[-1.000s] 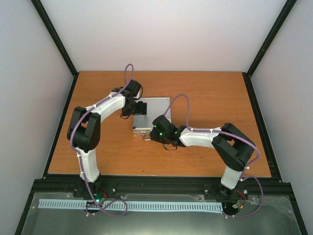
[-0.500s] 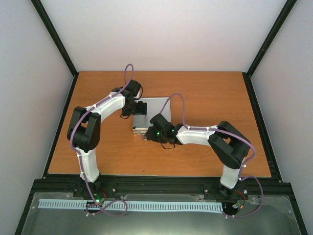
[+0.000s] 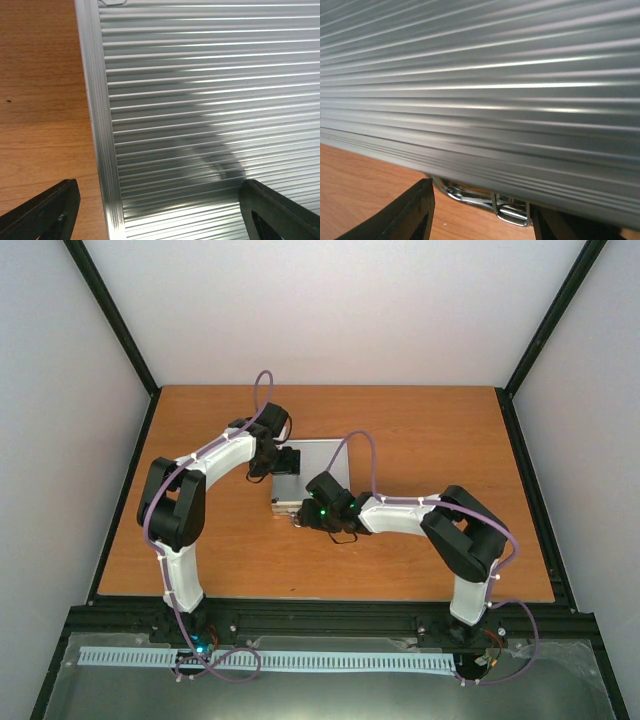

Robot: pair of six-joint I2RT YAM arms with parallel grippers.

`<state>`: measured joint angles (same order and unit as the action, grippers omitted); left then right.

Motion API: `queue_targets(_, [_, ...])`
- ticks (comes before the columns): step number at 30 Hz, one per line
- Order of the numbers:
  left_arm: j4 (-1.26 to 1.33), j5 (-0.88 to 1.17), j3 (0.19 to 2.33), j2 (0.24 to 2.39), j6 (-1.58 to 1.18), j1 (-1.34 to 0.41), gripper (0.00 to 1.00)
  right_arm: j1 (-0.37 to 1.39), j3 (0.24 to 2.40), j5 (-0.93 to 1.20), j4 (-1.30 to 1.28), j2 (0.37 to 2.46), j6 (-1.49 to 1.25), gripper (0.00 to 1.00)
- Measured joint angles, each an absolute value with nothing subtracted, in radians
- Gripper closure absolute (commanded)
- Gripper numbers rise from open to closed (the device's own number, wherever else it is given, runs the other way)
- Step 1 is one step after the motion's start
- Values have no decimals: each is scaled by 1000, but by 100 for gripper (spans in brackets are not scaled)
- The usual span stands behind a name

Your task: Pack up texas hold em set

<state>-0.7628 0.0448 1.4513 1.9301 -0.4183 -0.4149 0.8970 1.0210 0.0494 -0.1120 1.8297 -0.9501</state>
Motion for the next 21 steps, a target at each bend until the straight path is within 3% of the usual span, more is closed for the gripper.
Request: queue_targets(21, [-757,35,1452,1931,-418,-411,10,879,965,186,65,1833,-1011,45])
